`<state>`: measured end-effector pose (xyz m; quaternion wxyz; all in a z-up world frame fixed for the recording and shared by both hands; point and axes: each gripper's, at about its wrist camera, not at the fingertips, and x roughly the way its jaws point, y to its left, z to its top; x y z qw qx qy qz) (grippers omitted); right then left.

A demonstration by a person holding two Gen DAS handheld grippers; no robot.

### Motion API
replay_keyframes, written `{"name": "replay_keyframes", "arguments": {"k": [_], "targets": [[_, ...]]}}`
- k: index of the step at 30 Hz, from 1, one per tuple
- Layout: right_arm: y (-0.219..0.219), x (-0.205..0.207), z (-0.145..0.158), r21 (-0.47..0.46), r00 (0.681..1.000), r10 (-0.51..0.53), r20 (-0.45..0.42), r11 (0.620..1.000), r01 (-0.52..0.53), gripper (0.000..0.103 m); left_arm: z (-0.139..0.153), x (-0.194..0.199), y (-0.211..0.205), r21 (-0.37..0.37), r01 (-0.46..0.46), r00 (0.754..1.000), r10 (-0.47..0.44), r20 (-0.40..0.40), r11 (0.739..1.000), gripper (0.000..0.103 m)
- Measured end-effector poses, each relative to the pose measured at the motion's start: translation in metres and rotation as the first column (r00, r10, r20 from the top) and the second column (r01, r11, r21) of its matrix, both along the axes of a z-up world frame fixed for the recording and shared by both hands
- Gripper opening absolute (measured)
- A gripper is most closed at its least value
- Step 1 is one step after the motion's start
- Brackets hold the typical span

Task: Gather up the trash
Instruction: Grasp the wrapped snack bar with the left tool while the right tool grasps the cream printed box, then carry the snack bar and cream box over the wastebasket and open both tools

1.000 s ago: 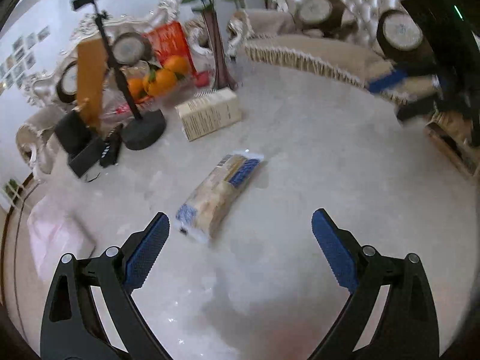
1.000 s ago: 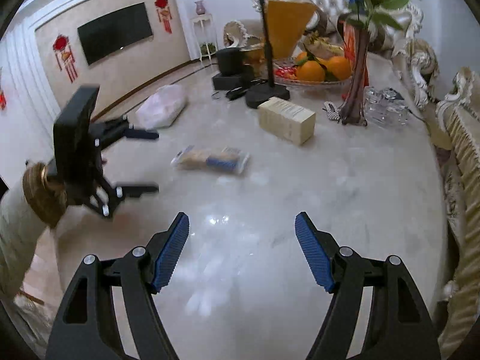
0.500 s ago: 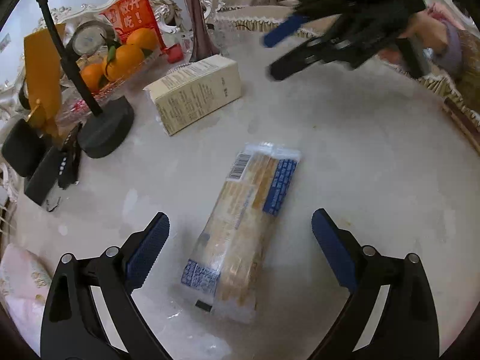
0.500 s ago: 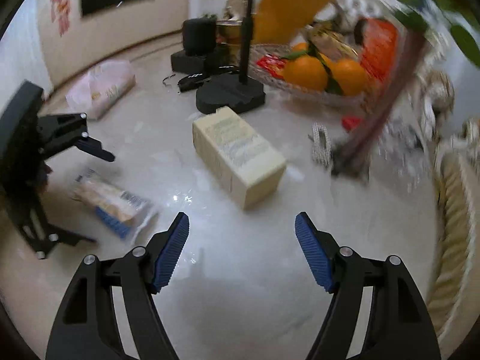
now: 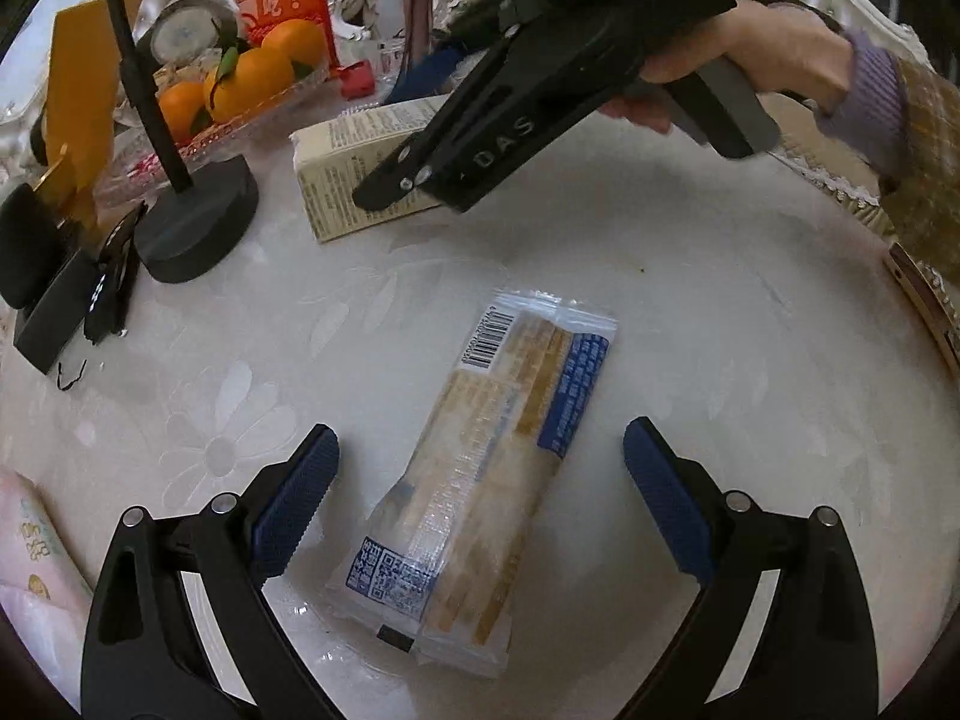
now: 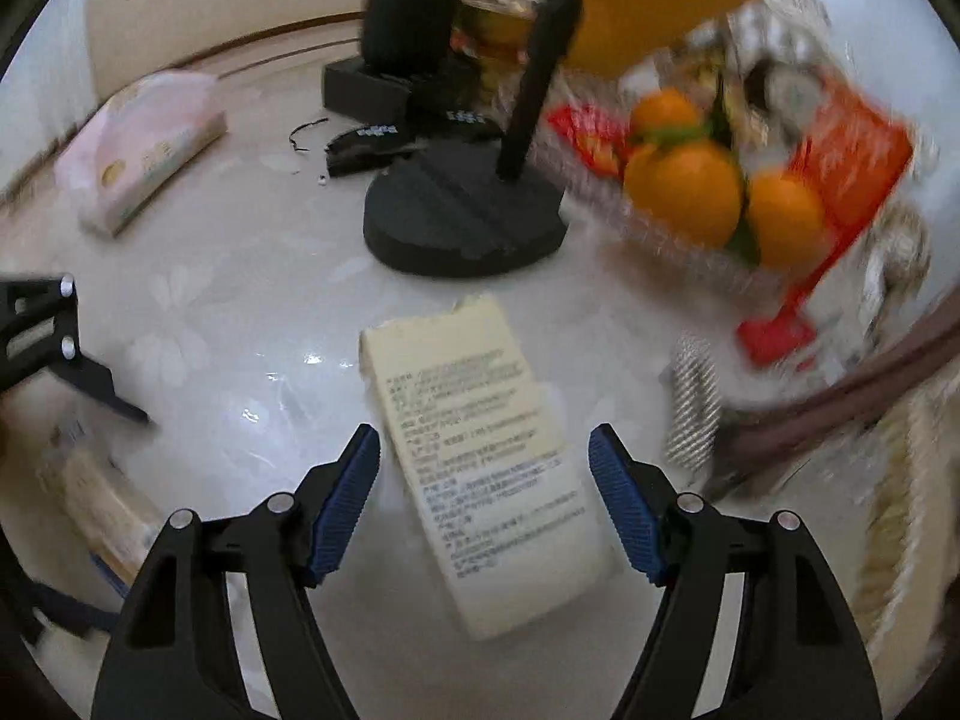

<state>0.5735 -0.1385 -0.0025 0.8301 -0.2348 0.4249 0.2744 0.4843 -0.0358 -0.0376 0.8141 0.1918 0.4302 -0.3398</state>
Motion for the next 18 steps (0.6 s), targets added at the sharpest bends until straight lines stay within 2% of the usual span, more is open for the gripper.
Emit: {"name": "replay_keyframes", "arguments": {"k": [1, 3, 4, 5, 6, 7, 10, 14, 18], "targets": [[-0.001, 0.000, -0.003, 0.012, 1.000, -0.011, -0.016, 1.000, 0.011, 0.067, 0.000, 0.000, -0.001, 0.002, -0.005, 1.000, 0.005, -0.002, 1.000, 0.093], [-0.009, -0.001, -0.009, 0.051, 0.997, -0.029, -0.075, 0.998, 0.033, 0.047, 0.000, -0.001, 0.000, 0.000, -0.011, 1.000, 0.011, 0.000, 1.000, 0.092], [-0.016, -0.002, -0.009, 0.081, 0.994, -0.058, -0.095, 0.995, 0.065, 0.045, 0.001, -0.002, 0.000, -0.004, -0.015, 1.000, 0.015, 0.004, 1.000, 0.090], [-0.020, -0.003, -0.009, 0.090, 0.991, -0.082, -0.102, 0.992, 0.092, 0.045, 0.001, -0.002, 0.001, -0.010, -0.019, 1.000, 0.019, 0.010, 1.000, 0.078], [-0.024, -0.006, -0.009, 0.104, 0.990, -0.097, -0.103, 0.989, 0.108, 0.044, 0.004, -0.004, 0.002, -0.021, -0.030, 0.999, 0.031, 0.025, 0.999, 0.044], [-0.029, -0.010, -0.009, 0.117, 0.988, -0.116, -0.104, 0.985, 0.128, 0.044, 0.007, -0.006, 0.003, -0.028, -0.046, 0.998, 0.046, 0.033, 0.999, 0.036], [-0.049, -0.015, -0.008, 0.186, 0.959, -0.241, -0.146, 0.946, 0.266, 0.044, 0.008, -0.006, 0.004, -0.038, -0.101, 0.995, 0.101, 0.006, 0.994, 0.034], [-0.063, -0.035, 0.004, 0.243, 0.944, -0.289, -0.162, 0.915, 0.322, 0.044, 0.011, -0.014, 0.000, -0.023, -0.160, 0.987, 0.160, 0.003, 0.987, 0.033], [-0.068, -0.059, 0.026, 0.264, 0.928, -0.337, -0.157, 0.892, 0.368, 0.044, 0.027, -0.036, -0.002, -0.063, -0.174, 0.984, 0.175, 0.015, 0.983, 0.032]]}}
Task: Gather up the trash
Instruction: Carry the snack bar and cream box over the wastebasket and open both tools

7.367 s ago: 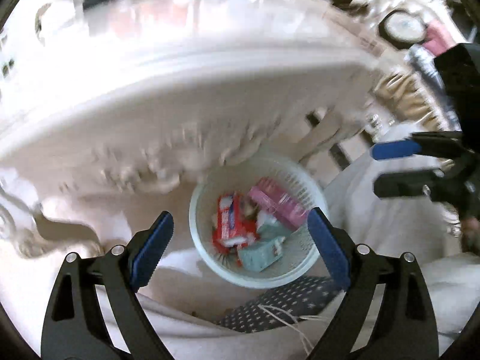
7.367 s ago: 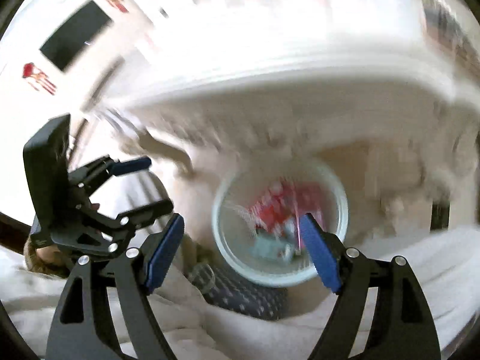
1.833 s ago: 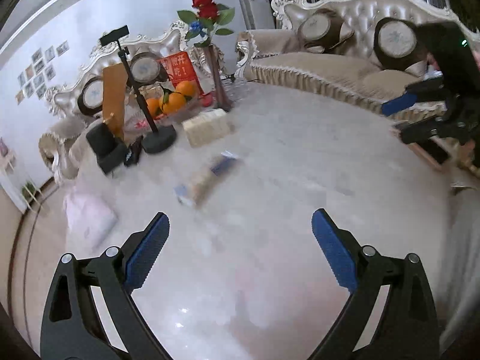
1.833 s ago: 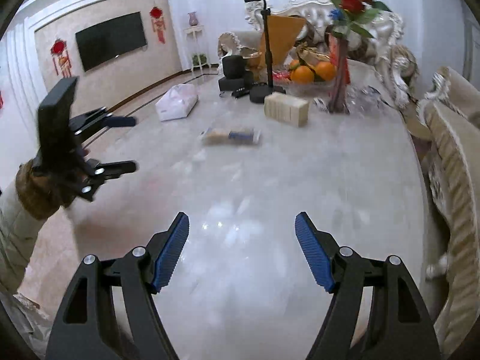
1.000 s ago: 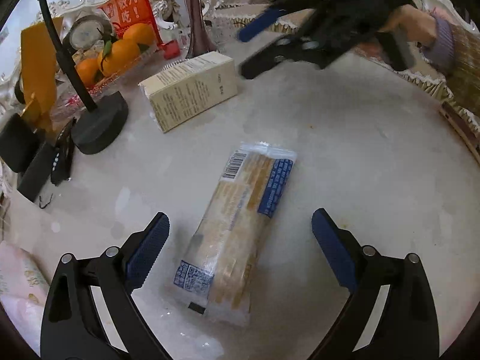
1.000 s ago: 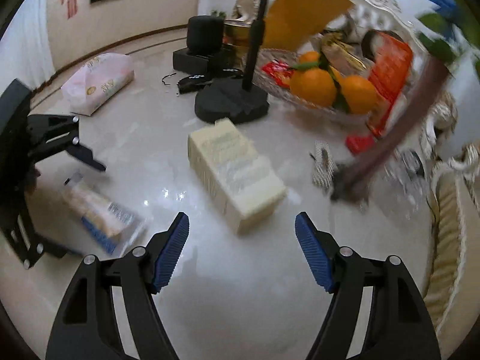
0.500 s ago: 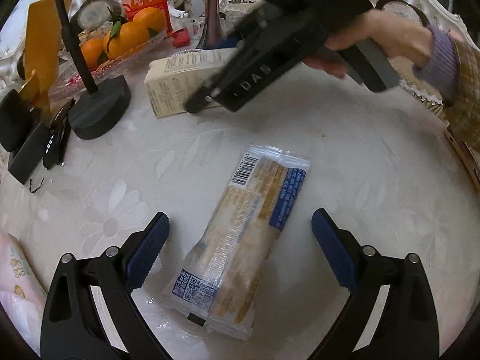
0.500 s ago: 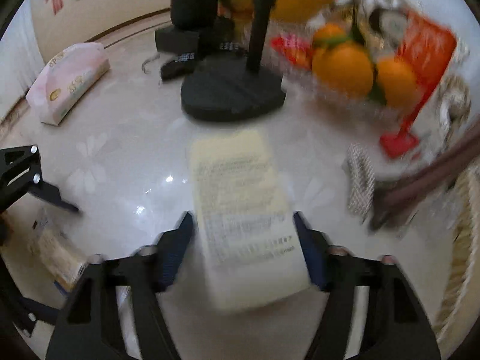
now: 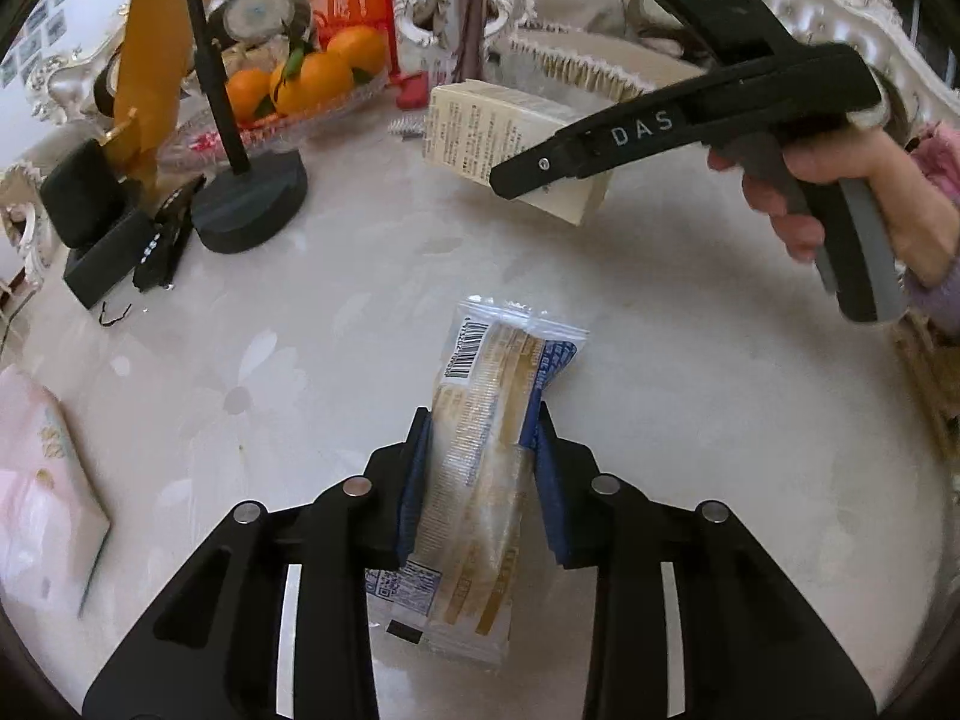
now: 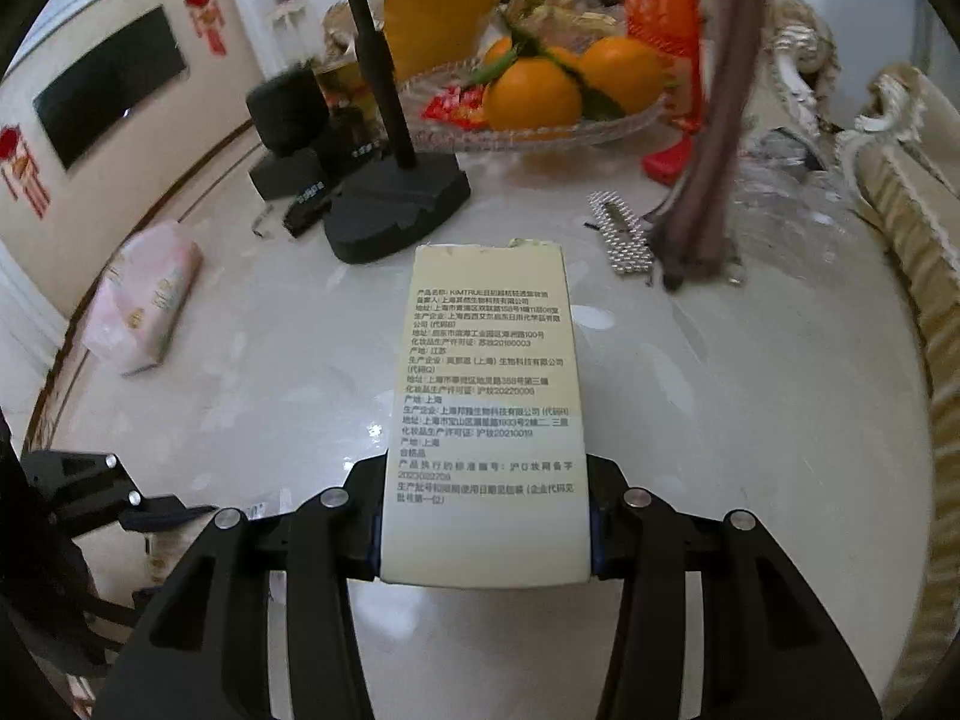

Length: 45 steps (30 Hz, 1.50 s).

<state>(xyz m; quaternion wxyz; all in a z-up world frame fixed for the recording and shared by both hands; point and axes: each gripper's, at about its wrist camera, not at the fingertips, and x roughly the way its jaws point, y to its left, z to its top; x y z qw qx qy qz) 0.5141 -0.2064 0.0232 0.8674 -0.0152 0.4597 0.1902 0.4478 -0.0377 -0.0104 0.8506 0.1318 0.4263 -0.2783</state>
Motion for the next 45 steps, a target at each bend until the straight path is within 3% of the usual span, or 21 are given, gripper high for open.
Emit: {"name": "replay_keyframes", "arguments": {"k": [5, 10, 13, 17, 20, 22, 24, 27, 32, 34, 35, 36, 40, 41, 45], "targets": [[-0.016, -0.066, 0.031, 0.094, 0.999, -0.034, 0.038, 0.995, 0.031, 0.044, 0.045, -0.055, 0.006, -0.073, -0.032, 0.998, 0.036, 0.058, 0.997, 0.032], [-0.026, -0.178, 0.046, 0.128, 0.991, 0.027, 0.131, 0.991, -0.044, 0.044, 0.065, -0.152, 0.014, -0.103, -0.087, 0.990, 0.098, 0.105, 0.991, 0.032], [-0.033, -0.259, 0.041, 0.151, 0.987, 0.057, 0.149, 0.985, -0.080, 0.044, 0.056, -0.221, 0.021, -0.184, -0.110, 0.990, 0.124, 0.065, 0.977, 0.032], [-0.044, -0.368, 0.022, 0.206, 0.988, 0.078, 0.134, 0.973, -0.104, 0.044, 0.029, -0.321, 0.019, -0.183, -0.144, 0.988, 0.152, 0.030, 0.973, 0.032], [-0.049, -0.448, -0.002, 0.220, 0.994, 0.084, 0.077, 0.971, -0.099, 0.044, 0.004, -0.386, 0.018, -0.206, -0.171, 0.985, 0.163, -0.057, 0.964, 0.032], [-0.048, -0.478, -0.021, 0.235, 0.997, 0.075, 0.008, 0.969, -0.075, 0.044, -0.025, -0.417, 0.010, -0.188, -0.186, 0.976, 0.160, -0.146, 0.964, 0.033], [-0.046, -0.494, -0.056, 0.258, 0.992, 0.059, -0.108, 0.966, -0.029, 0.044, -0.055, -0.435, -0.001, -0.129, -0.189, 0.969, 0.163, -0.187, 0.973, 0.032], [-0.040, -0.485, -0.114, 0.185, 0.974, -0.014, -0.227, 0.981, 0.057, 0.044, -0.105, -0.442, -0.019, -0.036, -0.196, 0.956, 0.182, -0.231, 0.980, 0.033], [-0.017, -0.460, -0.185, 0.057, 0.936, -0.038, -0.350, 0.996, 0.062, 0.044, -0.163, -0.425, -0.034, 0.058, -0.238, 0.925, 0.244, -0.290, 0.970, 0.034], [-0.008, -0.452, -0.200, 0.024, 0.932, -0.044, -0.361, 0.998, 0.056, 0.045, -0.173, -0.422, -0.034, 0.064, -0.253, 0.913, 0.261, -0.315, 0.965, 0.056], [-0.004, -0.448, -0.205, 0.008, 0.930, -0.047, -0.366, 0.999, 0.053, 0.048, -0.177, -0.421, -0.034, 0.068, -0.262, 0.909, 0.270, -0.317, 0.963, 0.081], [-0.002, -0.449, -0.210, -0.008, 0.929, -0.051, -0.367, 0.999, 0.052, 0.059, -0.176, -0.423, -0.034, 0.075, -0.273, 0.910, 0.283, -0.303, 0.959, 0.090], [0.003, -0.454, -0.207, -0.044, 0.940, -0.094, -0.329, 0.996, 0.084, 0.069, -0.168, -0.425, -0.029, 0.058, -0.306, 0.910, 0.310, -0.276, 0.950, 0.090], [0.003, -0.453, -0.203, -0.039, 0.939, -0.104, -0.329, 0.995, 0.097, 0.076, -0.164, -0.425, -0.027, 0.055, -0.318, 0.907, 0.320, -0.273, 0.947, 0.090], [-0.009, -0.467, -0.186, 0.000, 0.936, -0.146, -0.321, 0.988, 0.154, 0.078, -0.137, -0.428, -0.023, 0.070, -0.377, 0.903, 0.384, -0.193, 0.923, 0.090]]}}
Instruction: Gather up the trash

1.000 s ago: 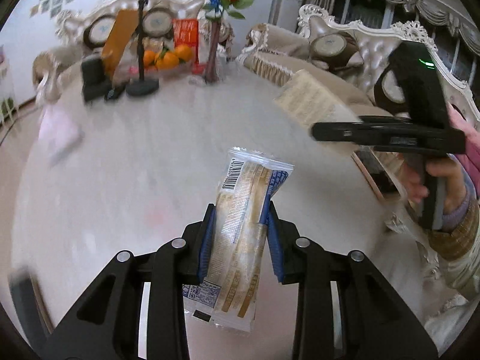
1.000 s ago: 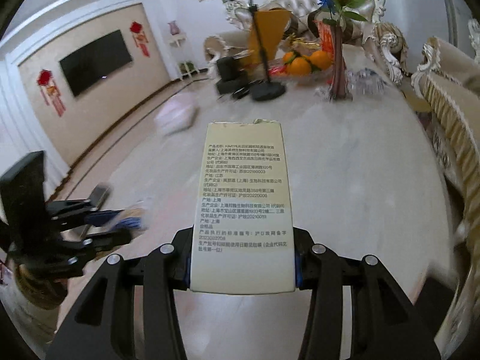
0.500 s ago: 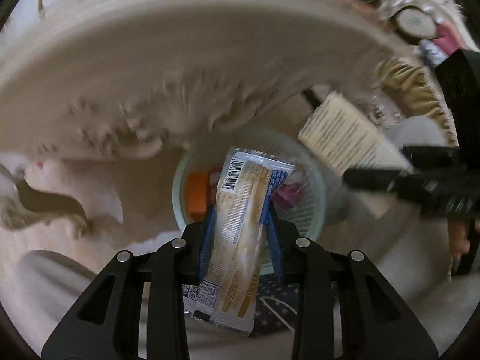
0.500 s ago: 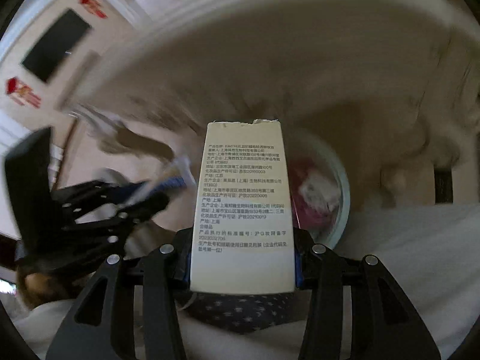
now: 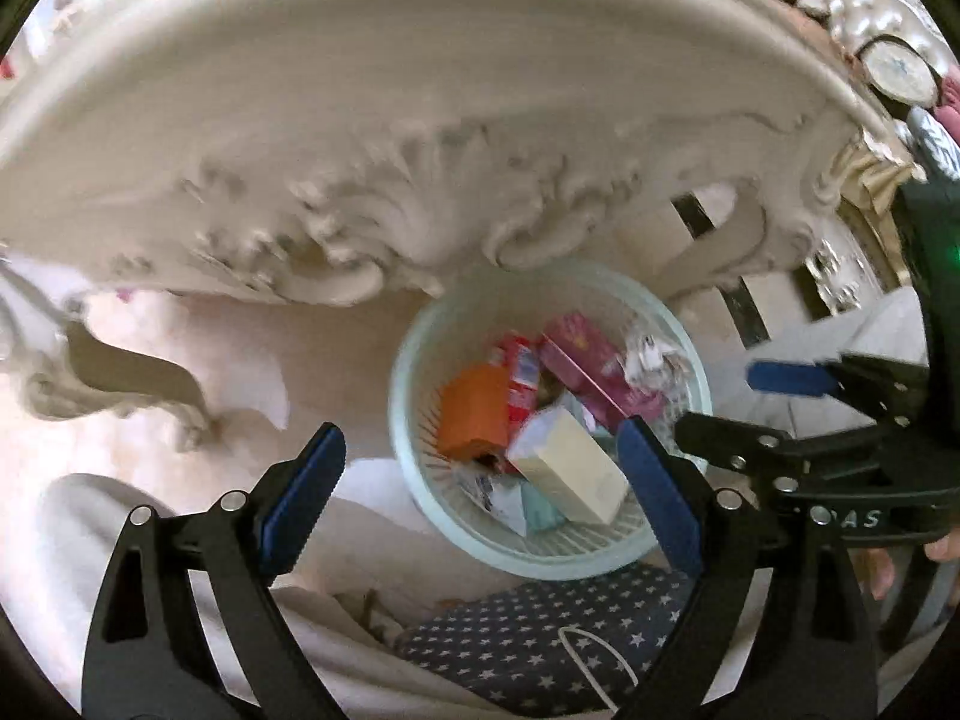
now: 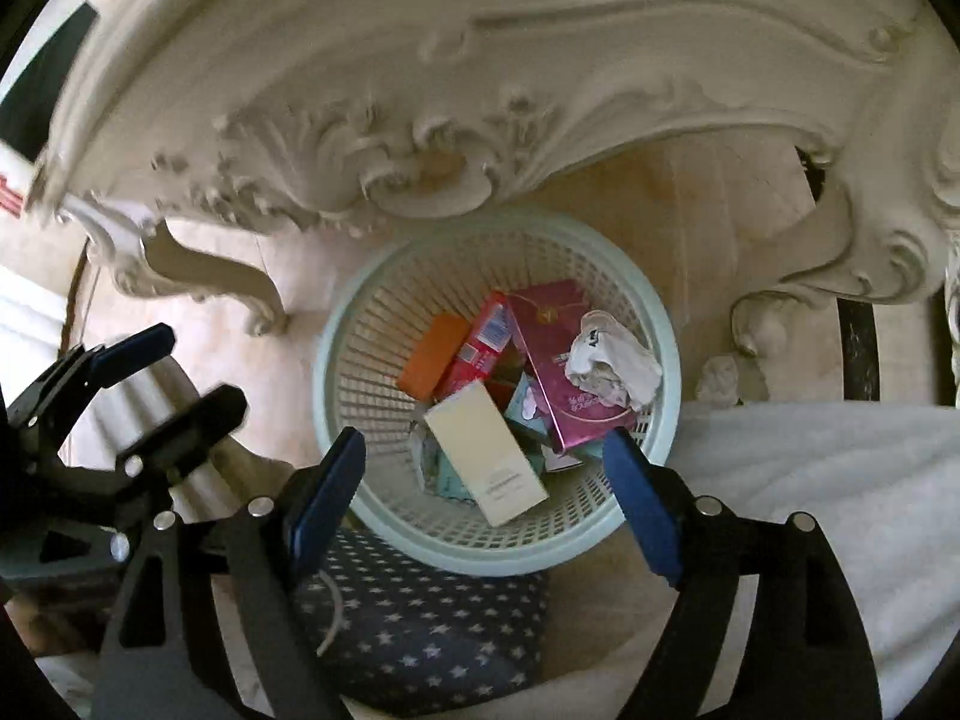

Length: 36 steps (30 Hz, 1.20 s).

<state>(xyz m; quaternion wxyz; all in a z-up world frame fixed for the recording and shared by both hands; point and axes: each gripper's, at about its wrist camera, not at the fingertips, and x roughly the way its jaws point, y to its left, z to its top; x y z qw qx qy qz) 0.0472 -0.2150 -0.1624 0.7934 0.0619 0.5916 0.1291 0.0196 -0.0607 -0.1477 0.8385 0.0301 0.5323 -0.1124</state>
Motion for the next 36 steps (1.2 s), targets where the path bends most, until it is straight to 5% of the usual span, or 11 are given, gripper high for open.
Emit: {"name": "replay_keyframes", "arguments": {"k": [16, 36], "targets": [[-0.002, -0.027, 0.070, -0.087, 0.988, -0.036, 0.149, 0.995, 0.050, 0.079, 0.110, -0.019, 0.015, -0.033, -0.149, 0.973, 0.153, 0.171, 0.988, 0.090], [-0.004, -0.029, 0.071, -0.087, 0.988, -0.076, 0.136, 0.992, 0.088, 0.079, 0.118, -0.016, 0.019, -0.026, -0.178, 0.963, 0.180, 0.198, 0.984, 0.090]]}}
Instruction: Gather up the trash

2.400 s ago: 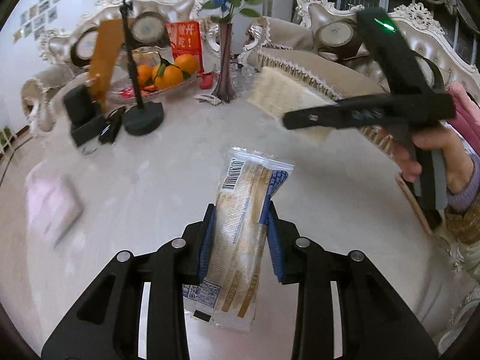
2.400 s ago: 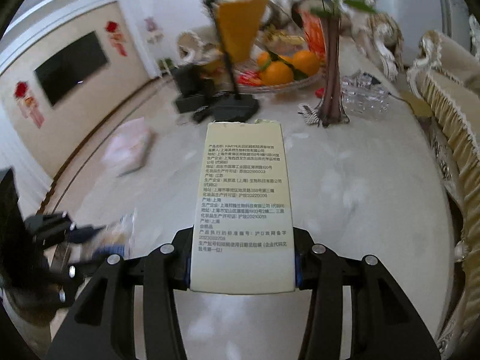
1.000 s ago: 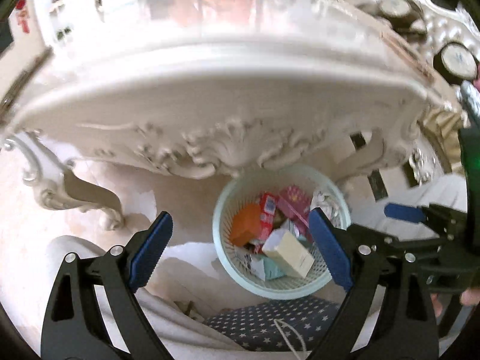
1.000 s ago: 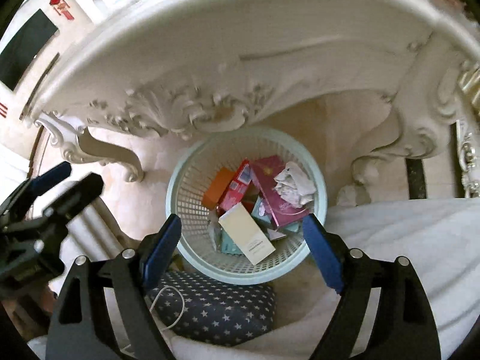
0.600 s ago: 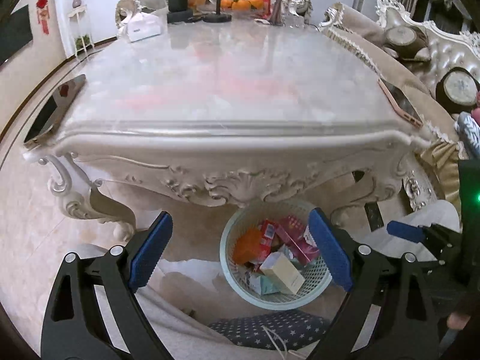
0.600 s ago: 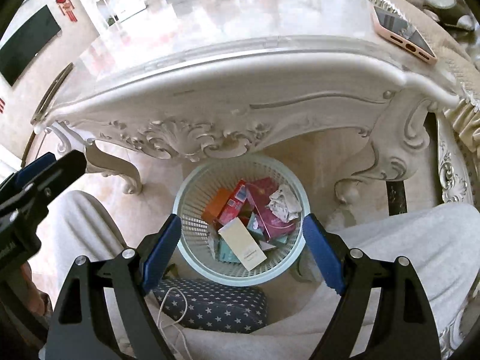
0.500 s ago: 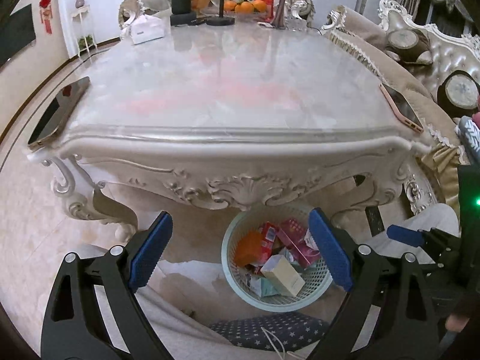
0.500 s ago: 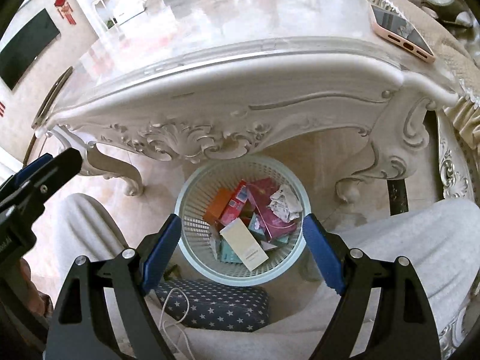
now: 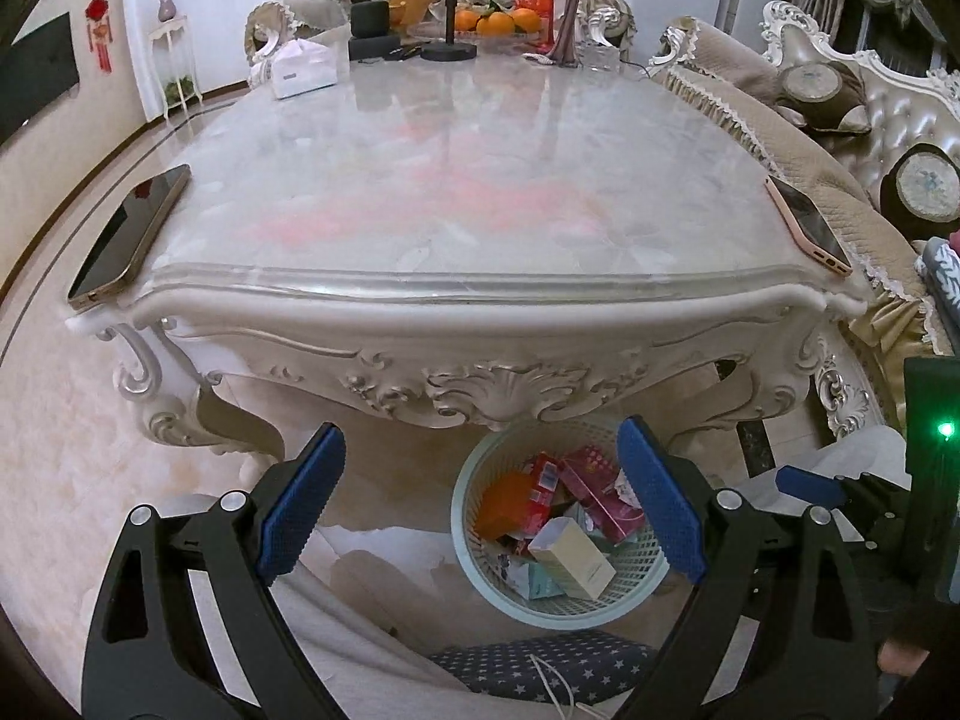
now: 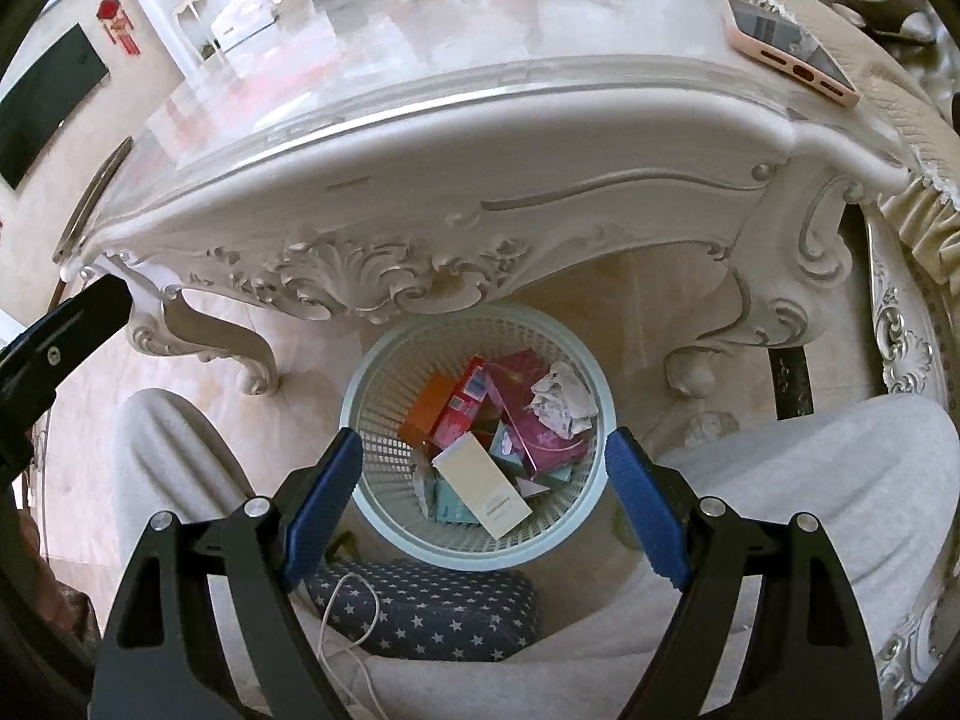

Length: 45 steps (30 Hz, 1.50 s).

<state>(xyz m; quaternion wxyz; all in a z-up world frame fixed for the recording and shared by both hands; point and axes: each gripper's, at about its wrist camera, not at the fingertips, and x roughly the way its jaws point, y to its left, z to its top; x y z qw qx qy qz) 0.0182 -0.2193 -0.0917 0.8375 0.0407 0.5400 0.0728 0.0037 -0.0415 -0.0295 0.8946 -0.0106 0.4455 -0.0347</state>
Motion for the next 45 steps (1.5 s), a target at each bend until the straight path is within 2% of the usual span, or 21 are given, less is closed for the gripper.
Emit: {"name": "replay_keyframes", "arguments": {"k": [9, 21, 27, 32, 42, 45], "targets": [[0.002, -0.001, 0.003, -0.017, 1.000, 0.001, 0.015, 1.000, -0.001, 0.079, 0.001, -0.001, 0.003, -0.006, -0.002, 1.000, 0.002, 0.004, 1.000, 0.090], [-0.006, -0.003, 0.003, -0.009, 0.999, -0.023, 0.023, 1.000, 0.023, 0.079, -0.002, 0.001, -0.005, 0.023, 0.020, 1.000, -0.020, -0.002, 1.000, 0.090], [-0.006, -0.001, 0.000, -0.011, 1.000, -0.020, 0.013, 1.000, 0.020, 0.079, -0.004, 0.002, -0.005, -0.011, 0.039, 0.999, -0.039, 0.000, 0.999, 0.089], [-0.005, -0.001, -0.001, -0.014, 0.999, -0.032, 0.005, 0.999, 0.032, 0.079, -0.008, 0.006, -0.007, 0.010, 0.042, 0.999, -0.041, -0.019, 0.999, 0.089], [-0.004, 0.003, -0.014, -0.019, 0.999, -0.019, -0.033, 1.000, 0.018, 0.079, -0.017, 0.009, -0.014, -0.024, 0.089, 0.995, -0.090, -0.049, 0.996, 0.090], [-0.004, 0.002, -0.013, -0.026, 0.999, -0.018, -0.026, 1.000, 0.018, 0.079, -0.017, 0.008, -0.015, -0.012, 0.083, 0.995, -0.084, -0.049, 0.996, 0.089]]}}
